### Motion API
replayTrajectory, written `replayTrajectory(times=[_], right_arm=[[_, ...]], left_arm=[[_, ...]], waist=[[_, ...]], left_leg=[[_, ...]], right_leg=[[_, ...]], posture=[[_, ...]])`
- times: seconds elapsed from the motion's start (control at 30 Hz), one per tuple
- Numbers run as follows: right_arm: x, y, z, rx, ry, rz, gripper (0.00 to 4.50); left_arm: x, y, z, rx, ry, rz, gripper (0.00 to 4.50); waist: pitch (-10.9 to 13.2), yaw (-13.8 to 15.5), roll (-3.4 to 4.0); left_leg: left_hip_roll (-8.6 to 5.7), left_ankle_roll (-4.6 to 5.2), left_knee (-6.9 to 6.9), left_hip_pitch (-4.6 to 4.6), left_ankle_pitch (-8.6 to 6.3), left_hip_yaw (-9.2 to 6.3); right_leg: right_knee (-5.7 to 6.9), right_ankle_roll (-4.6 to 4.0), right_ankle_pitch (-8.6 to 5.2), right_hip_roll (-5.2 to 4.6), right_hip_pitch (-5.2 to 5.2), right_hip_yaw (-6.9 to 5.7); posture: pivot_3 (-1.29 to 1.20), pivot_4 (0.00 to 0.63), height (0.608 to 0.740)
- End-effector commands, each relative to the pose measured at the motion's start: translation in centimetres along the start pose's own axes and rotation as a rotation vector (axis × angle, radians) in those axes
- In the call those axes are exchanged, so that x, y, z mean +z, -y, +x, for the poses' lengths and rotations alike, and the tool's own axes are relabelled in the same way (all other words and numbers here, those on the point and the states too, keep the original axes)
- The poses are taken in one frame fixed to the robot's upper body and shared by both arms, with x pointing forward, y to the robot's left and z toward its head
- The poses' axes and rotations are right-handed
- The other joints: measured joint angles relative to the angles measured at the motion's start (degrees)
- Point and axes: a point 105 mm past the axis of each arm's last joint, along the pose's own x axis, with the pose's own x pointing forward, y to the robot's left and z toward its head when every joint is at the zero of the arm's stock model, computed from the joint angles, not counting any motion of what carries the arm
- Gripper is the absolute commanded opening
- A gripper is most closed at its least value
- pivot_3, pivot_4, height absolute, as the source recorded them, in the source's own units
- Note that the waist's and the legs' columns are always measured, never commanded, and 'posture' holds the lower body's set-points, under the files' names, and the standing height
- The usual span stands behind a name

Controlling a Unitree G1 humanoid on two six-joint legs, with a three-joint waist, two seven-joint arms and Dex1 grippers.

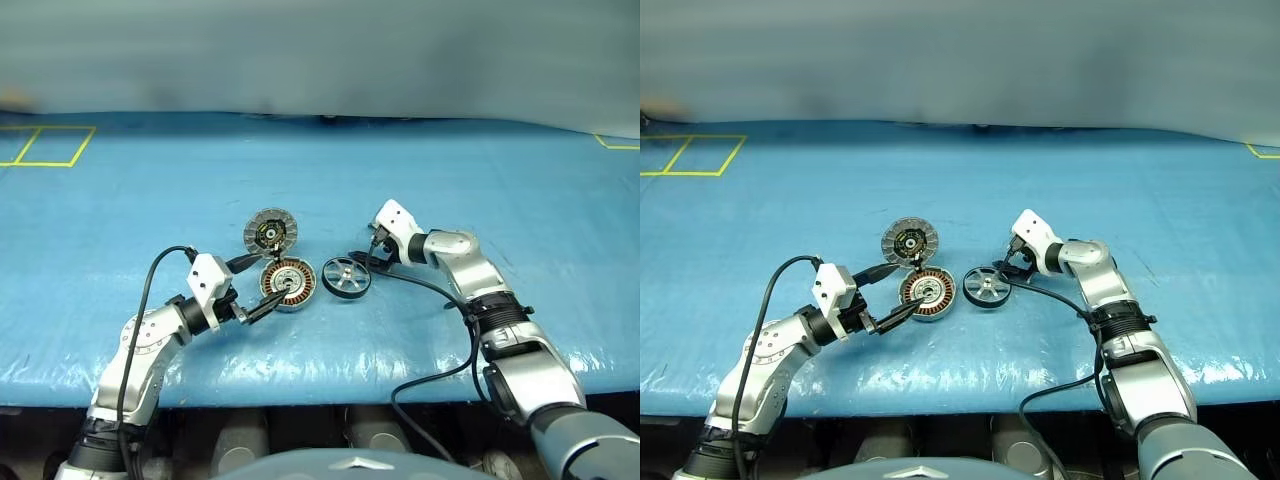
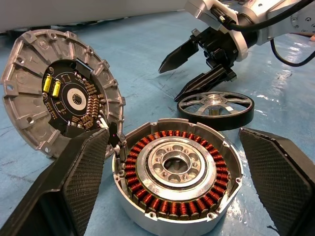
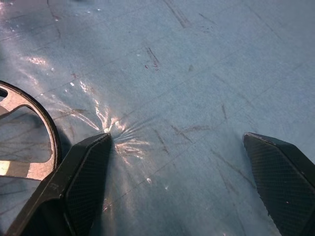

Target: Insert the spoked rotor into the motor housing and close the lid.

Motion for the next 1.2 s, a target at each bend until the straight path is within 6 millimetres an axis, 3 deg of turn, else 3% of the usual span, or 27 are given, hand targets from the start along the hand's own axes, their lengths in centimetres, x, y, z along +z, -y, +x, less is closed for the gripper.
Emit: replayTrajectory(times=[0.03, 0.17, 0.47, 1.2], right_arm=[[1.1, -0.4, 0.5, 0.003, 0.063, 0.018, 4.5], [3.2, -0.4, 1.0, -0.006, 0.189, 0.026, 4.5], [5.8, -1.2, 2.5, 0.01, 0.331, 0.003, 4.5], [6.3, -5.2, 5.7, 0.205, 0.346, 0.02, 4.5]], left_arm=[[1.0, -0.1, -0.2, 0.0, 0.021, 0.036, 4.47], [1.0, -0.1, -0.3, 0.006, 0.022, 0.035, 4.47], [0.7, -0.1, -1.1, 0.043, 0.021, 0.028, 4.47], [-0.5, 1.4, -3.2, 0.175, 0.02, -0.024, 4.47]], waist=[[0.01, -0.1, 0.0], [0.06, -0.09, 0.02], [0.09, -0.01, 0.04], [0.12, -0.07, 0.08]], left_leg=[[0.0, 0.0, 0.0, 0.0, 0.0, 0.0], [-0.01, 0.0, -0.03, -0.1, 0.0, 0.0], [-0.02, -0.01, -0.1, -0.28, -0.01, -0.05], [-0.01, -0.02, -0.16, -0.32, -0.02, -0.01]], right_leg=[[0.0, 0.0, 0.0, 0.0, 0.0, 0.0], [0.0, 0.06, 0.03, 0.0, -0.1, 0.0], [-0.17, 0.15, 0.1, -0.03, -0.17, -0.02], [-0.39, 0.18, 0.17, -0.06, -0.15, -0.01]], posture=[[0.0, 0.15, 0.74], [0.0, 0.15, 0.74], [0.0, 0.15, 0.74], [0.0, 0.15, 0.74]])
